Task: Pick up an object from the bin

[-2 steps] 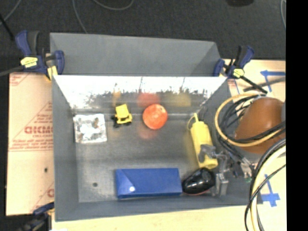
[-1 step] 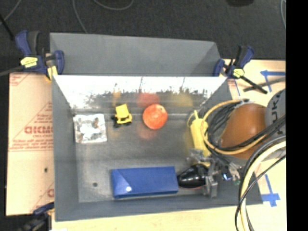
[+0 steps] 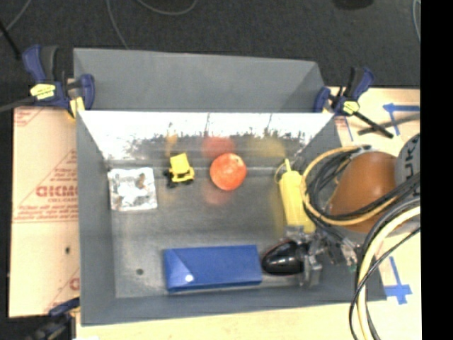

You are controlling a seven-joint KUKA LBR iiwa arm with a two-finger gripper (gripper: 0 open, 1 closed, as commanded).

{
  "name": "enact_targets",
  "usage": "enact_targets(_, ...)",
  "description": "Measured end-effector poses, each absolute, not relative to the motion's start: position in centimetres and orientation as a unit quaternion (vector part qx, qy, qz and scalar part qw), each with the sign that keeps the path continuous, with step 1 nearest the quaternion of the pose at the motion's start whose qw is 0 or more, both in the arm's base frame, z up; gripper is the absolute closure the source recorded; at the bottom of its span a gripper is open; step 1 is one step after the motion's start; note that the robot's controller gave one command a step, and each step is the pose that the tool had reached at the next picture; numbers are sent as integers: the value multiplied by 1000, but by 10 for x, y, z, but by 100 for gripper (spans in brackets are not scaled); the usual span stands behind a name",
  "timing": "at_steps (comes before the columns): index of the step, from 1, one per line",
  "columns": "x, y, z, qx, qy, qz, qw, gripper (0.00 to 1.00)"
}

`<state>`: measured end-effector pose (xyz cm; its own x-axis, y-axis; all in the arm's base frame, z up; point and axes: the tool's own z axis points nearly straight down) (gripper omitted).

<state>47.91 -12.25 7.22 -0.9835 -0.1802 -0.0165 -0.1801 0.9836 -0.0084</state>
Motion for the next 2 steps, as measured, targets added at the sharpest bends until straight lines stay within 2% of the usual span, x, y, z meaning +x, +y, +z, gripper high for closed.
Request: enact_targets(2, 478, -122, 76, -91, 996, -3, 7, 100)
